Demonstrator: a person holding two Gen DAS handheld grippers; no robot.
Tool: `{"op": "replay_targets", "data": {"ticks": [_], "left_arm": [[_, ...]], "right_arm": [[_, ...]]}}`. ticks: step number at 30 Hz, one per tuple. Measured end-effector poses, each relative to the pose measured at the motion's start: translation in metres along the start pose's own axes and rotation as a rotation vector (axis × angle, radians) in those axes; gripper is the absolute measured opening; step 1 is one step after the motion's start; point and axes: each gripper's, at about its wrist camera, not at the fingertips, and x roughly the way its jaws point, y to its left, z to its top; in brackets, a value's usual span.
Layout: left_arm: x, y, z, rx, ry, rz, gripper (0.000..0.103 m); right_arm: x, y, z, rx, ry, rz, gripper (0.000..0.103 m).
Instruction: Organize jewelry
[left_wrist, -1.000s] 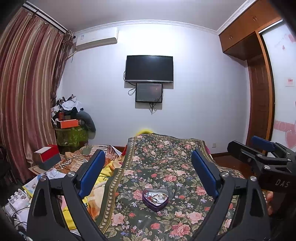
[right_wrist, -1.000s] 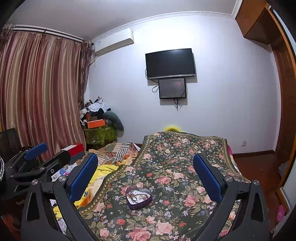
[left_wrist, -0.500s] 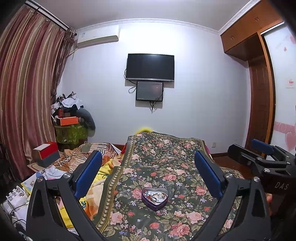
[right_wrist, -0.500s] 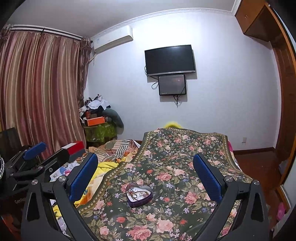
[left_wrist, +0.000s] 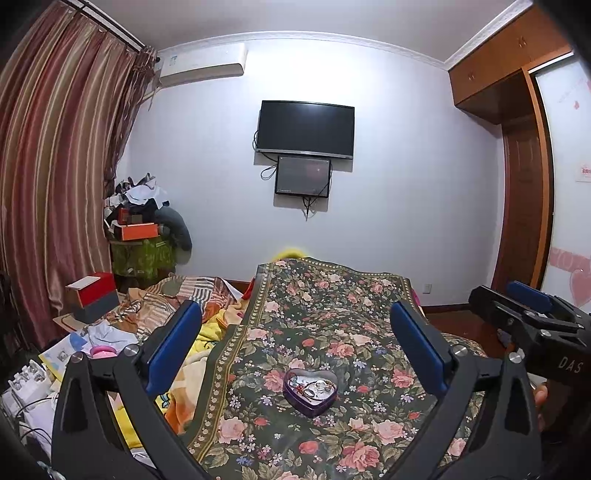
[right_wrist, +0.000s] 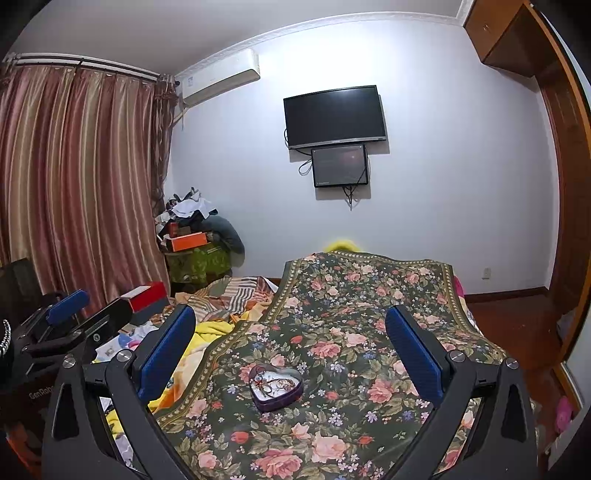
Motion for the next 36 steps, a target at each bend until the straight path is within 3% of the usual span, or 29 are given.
{"op": "replay_targets", "data": {"ticks": [36], "left_arm": [[0.0058,0.0052,-0.0012,-0.021,0.017,-0.03,0.103]], "right_arm": [[0.0036,-0.0004,-0.003,0.011,0.014,0.011,0.102]]}}
